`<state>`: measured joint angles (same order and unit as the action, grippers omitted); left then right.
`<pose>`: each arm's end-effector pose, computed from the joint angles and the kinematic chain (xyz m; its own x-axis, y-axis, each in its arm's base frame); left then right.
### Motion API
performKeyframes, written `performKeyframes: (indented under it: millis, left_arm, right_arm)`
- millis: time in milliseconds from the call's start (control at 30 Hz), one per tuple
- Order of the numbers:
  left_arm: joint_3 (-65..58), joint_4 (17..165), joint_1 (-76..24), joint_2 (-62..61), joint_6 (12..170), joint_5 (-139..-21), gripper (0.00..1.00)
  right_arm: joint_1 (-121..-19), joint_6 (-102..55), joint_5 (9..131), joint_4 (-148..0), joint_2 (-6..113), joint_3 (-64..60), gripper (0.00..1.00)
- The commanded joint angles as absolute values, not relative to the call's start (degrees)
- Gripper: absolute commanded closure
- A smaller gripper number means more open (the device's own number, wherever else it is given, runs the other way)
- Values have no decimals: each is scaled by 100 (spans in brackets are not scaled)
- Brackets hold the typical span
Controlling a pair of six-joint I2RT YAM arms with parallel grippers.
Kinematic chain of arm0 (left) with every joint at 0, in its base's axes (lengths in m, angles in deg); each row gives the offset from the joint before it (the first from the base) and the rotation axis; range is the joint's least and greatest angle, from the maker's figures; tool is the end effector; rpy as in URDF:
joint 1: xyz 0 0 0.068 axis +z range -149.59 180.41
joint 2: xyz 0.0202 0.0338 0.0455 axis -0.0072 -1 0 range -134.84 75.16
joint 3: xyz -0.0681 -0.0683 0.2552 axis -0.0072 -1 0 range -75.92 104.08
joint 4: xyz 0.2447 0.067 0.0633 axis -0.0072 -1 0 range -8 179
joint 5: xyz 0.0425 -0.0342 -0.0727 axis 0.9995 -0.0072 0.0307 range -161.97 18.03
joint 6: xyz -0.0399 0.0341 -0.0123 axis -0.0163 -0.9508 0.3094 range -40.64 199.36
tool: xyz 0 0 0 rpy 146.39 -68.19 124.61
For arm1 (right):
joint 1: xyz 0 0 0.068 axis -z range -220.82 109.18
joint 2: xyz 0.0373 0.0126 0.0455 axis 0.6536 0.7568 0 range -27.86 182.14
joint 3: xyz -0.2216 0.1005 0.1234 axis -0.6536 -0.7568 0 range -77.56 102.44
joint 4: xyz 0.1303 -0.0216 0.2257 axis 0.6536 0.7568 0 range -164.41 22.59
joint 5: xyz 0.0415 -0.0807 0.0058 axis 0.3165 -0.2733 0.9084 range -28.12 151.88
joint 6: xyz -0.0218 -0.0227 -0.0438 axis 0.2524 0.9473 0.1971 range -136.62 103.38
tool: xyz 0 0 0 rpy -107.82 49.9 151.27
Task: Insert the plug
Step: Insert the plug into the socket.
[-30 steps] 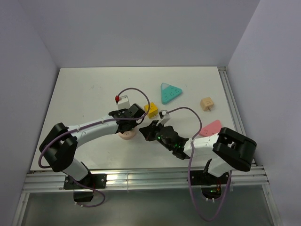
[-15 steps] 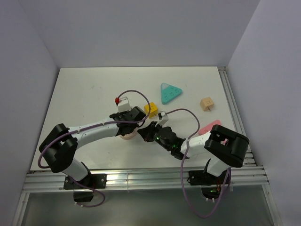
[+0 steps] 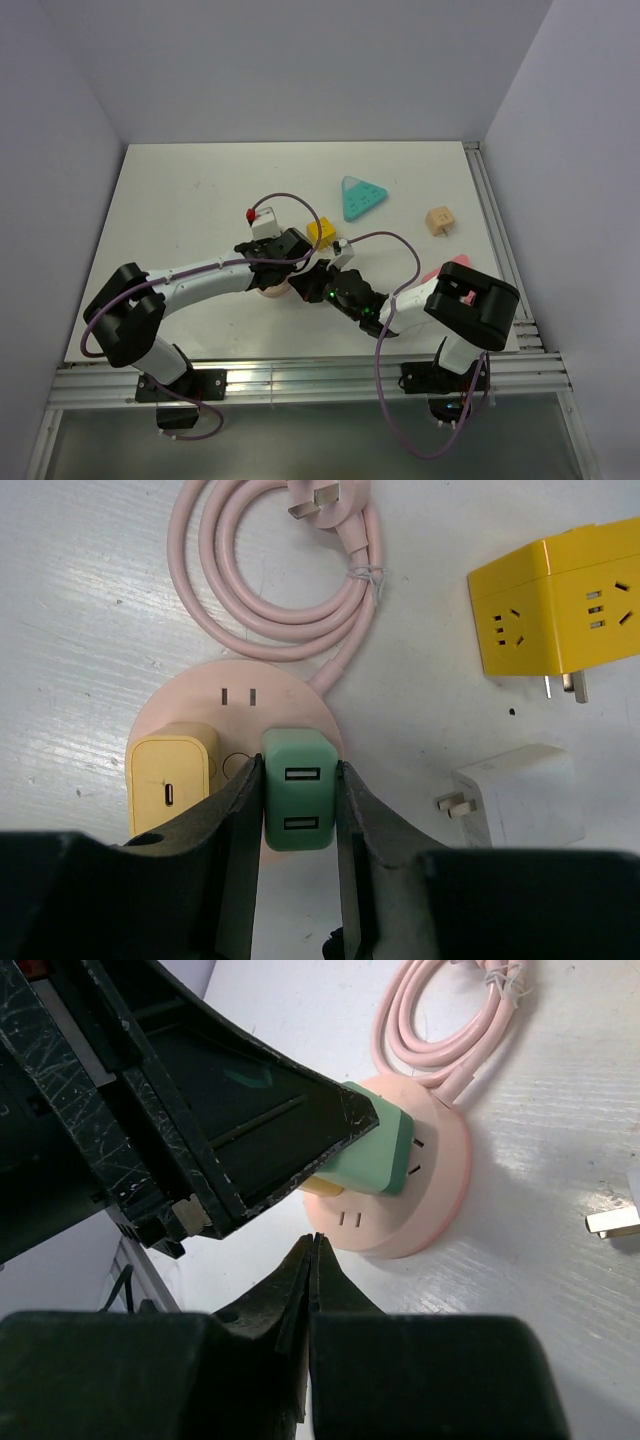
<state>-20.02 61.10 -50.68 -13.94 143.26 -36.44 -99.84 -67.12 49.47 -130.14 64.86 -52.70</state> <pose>0.2067 -0.2232 0.2034 -0.6522 -0.3555 -0.6695 -0.2929 0.9328 -0.2101 0.1542 0.2420 0.1499 -0.6315 0.4121 -0.6568 -0.3804 0.5734 0.7256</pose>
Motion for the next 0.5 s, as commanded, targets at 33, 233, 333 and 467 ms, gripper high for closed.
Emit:
performKeyframes:
  millis: [33, 233, 333, 467]
  left_arm:
    - [-2292, 5385, -5162, -1827, 14326, -4701, 99]
    - [-2108, 5104, -5118, -1704, 14326, -4543, 86]
    - [-2011, 5024, -5100, -1643, 14282, -4516, 74]
    - [-1862, 4963, -5083, -1625, 14212, -4507, 62]
  right_arm:
    - [-10032, -6698, 4861, -13269, 6433, -5084, 100]
    - [-10032, -6680, 4843, -13251, 6372, -5110, 100]
    - [-10032, -6671, 4825, -13225, 6345, -5110, 100]
    - [-10032, -6645, 4808, -13189, 6301, -5110, 100]
